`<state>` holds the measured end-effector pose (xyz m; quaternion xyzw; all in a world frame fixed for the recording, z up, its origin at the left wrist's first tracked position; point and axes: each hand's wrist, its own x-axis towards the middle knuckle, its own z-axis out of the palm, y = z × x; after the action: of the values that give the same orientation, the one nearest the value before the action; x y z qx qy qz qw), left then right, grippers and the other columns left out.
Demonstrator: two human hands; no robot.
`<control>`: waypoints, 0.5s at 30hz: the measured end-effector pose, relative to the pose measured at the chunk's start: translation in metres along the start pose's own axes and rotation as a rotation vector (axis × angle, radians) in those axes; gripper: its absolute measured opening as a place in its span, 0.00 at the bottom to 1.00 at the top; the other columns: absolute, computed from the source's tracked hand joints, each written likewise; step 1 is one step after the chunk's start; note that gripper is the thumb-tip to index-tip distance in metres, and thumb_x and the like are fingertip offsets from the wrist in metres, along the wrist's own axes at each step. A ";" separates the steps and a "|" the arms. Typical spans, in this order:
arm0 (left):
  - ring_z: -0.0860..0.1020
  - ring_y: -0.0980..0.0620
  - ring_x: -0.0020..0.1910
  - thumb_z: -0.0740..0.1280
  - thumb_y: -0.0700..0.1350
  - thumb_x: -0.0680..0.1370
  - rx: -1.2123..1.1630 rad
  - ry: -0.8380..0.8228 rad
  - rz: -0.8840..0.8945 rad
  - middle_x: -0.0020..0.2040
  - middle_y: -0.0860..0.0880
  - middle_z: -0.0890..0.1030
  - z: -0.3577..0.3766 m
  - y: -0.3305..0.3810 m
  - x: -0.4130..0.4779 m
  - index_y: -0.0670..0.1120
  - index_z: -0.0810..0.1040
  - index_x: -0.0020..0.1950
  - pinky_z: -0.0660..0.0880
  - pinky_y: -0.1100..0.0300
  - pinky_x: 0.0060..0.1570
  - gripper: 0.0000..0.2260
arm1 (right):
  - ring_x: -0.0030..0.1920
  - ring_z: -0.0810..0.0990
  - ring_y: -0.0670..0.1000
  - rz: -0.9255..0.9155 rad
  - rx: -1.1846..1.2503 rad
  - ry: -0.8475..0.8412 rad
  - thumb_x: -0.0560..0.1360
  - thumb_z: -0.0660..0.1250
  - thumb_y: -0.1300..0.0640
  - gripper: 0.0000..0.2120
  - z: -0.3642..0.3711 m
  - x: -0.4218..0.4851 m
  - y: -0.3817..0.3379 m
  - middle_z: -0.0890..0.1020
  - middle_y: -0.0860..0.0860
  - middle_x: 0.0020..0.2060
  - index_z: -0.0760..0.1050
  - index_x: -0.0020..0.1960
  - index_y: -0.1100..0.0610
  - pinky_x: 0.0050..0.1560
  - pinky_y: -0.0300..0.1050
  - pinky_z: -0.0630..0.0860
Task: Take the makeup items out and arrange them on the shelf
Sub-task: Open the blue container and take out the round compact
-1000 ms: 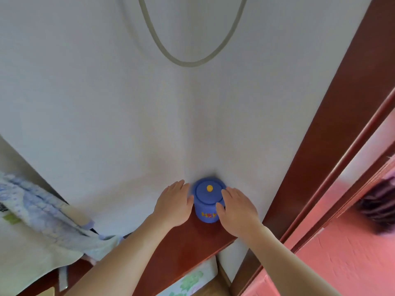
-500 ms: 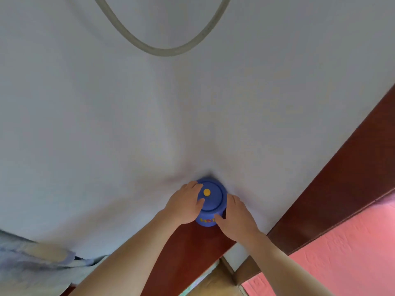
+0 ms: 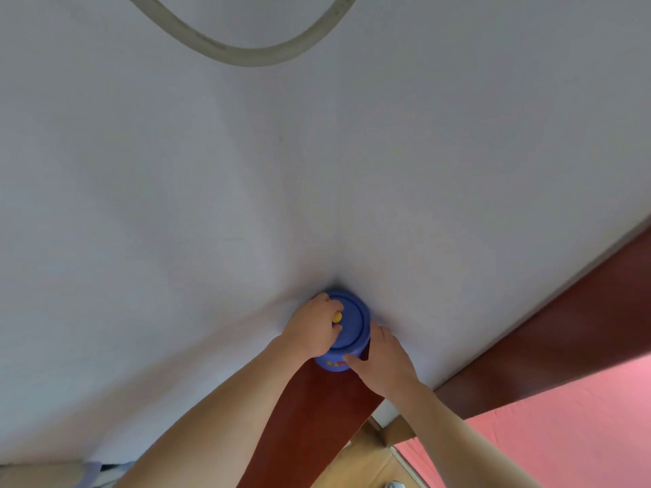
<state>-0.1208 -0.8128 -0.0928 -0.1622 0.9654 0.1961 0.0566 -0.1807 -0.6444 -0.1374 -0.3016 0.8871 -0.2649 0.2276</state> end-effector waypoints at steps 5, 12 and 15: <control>0.75 0.46 0.47 0.62 0.43 0.80 -0.038 0.045 -0.007 0.54 0.45 0.75 0.005 -0.003 0.003 0.44 0.78 0.58 0.68 0.56 0.43 0.10 | 0.63 0.71 0.50 0.011 0.026 0.008 0.71 0.69 0.39 0.36 0.002 0.005 0.001 0.72 0.49 0.65 0.62 0.73 0.51 0.59 0.46 0.73; 0.76 0.44 0.49 0.61 0.42 0.80 -0.066 0.070 -0.026 0.54 0.44 0.76 0.007 -0.002 0.004 0.44 0.79 0.58 0.71 0.54 0.45 0.10 | 0.63 0.71 0.50 -0.010 0.009 0.002 0.70 0.68 0.39 0.38 0.001 0.007 0.001 0.73 0.48 0.66 0.61 0.74 0.51 0.61 0.48 0.74; 0.76 0.45 0.50 0.61 0.42 0.80 -0.067 0.085 -0.039 0.55 0.45 0.76 0.005 0.000 0.003 0.45 0.78 0.60 0.68 0.57 0.44 0.11 | 0.65 0.71 0.51 -0.025 -0.015 -0.005 0.71 0.68 0.39 0.39 0.000 0.007 0.000 0.72 0.48 0.67 0.58 0.76 0.51 0.62 0.49 0.73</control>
<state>-0.1231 -0.8113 -0.0974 -0.1912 0.9565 0.2200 0.0139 -0.1856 -0.6485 -0.1393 -0.3149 0.8846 -0.2604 0.2246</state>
